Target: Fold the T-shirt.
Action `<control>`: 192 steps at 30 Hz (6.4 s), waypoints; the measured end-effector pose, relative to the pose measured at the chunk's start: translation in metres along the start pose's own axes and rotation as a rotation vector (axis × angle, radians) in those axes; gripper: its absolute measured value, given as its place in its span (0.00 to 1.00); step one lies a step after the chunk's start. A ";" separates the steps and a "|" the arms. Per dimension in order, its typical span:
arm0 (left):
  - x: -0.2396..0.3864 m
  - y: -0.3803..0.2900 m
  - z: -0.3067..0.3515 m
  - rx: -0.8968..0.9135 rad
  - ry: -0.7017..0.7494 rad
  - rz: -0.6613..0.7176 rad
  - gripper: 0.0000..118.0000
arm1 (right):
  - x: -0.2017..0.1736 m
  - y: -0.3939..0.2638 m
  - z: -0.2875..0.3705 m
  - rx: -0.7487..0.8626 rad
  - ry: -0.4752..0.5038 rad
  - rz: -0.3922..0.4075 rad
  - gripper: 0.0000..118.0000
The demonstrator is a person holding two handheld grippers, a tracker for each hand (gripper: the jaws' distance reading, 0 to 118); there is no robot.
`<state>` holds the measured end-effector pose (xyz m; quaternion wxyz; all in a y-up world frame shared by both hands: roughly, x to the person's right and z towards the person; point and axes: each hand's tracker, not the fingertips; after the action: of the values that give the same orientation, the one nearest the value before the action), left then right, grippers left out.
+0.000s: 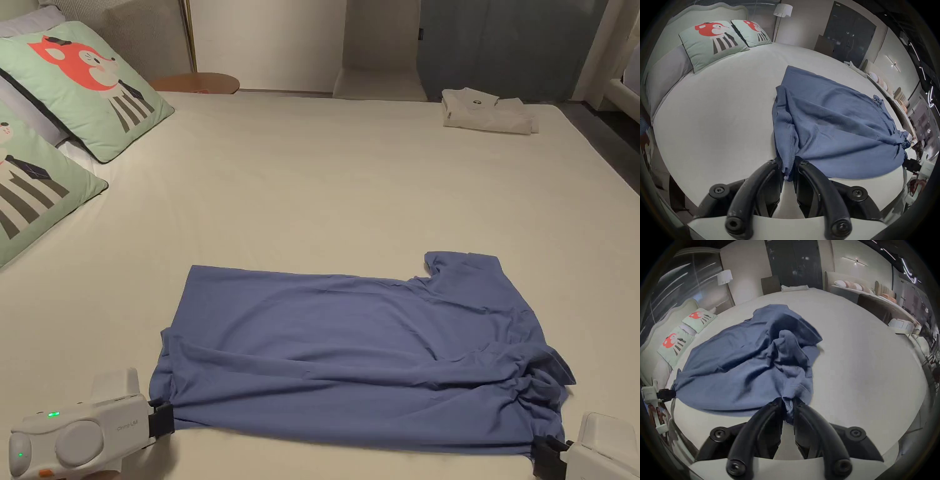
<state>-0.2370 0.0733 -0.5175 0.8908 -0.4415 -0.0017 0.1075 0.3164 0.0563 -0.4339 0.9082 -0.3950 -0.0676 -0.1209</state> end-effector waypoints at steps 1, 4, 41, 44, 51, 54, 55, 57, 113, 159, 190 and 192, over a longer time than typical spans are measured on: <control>0.002 0.002 0.002 -0.001 0.006 -0.001 0.10 | -0.002 0.004 0.004 -0.005 0.000 0.005 0.11; 0.008 0.006 0.007 0.012 0.048 0.004 0.39 | -0.008 0.015 0.015 0.011 -0.015 0.022 0.25; 0.114 0.156 0.002 0.437 -0.046 -0.216 0.00 | -0.139 0.158 0.045 0.670 -0.010 0.309 0.01; 0.110 0.187 -0.033 0.317 -0.095 -0.184 0.00 | -0.139 0.171 0.024 0.652 -0.007 0.319 0.01; 0.087 0.235 -0.118 0.123 -0.015 -0.160 0.20 | -0.135 0.197 -0.014 0.594 -0.011 0.322 0.01; 0.077 0.245 -0.147 0.012 0.023 -0.136 0.83 | -0.129 0.200 -0.037 0.571 -0.017 0.328 0.01; 0.074 0.246 -0.153 0.002 0.038 -0.136 0.85 | -0.127 0.201 -0.041 0.563 -0.021 0.332 0.01; 0.071 0.246 -0.164 0.000 0.068 -0.140 0.82 | -0.123 0.203 -0.048 0.553 -0.025 0.332 0.01; 0.017 0.100 0.008 0.189 -0.015 -0.137 0.03 | -0.025 0.130 0.035 0.185 0.137 0.097 0.02; 0.127 0.066 0.108 0.818 -0.079 -0.245 0.00 | -0.156 0.097 0.114 0.735 -0.040 0.308 0.01; -0.127 0.080 -0.011 -0.089 -0.514 0.311 0.53 | -0.186 0.103 0.075 0.653 -0.015 0.346 0.01; -0.130 0.076 -0.019 -0.120 -0.491 0.319 0.77 | -0.186 0.103 0.071 0.640 -0.014 0.350 0.01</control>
<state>-0.3763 0.0777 -0.5773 0.8079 -0.4488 -0.1543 0.3494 0.1634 0.2070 -0.4987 0.9923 -0.0973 -0.0396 0.0663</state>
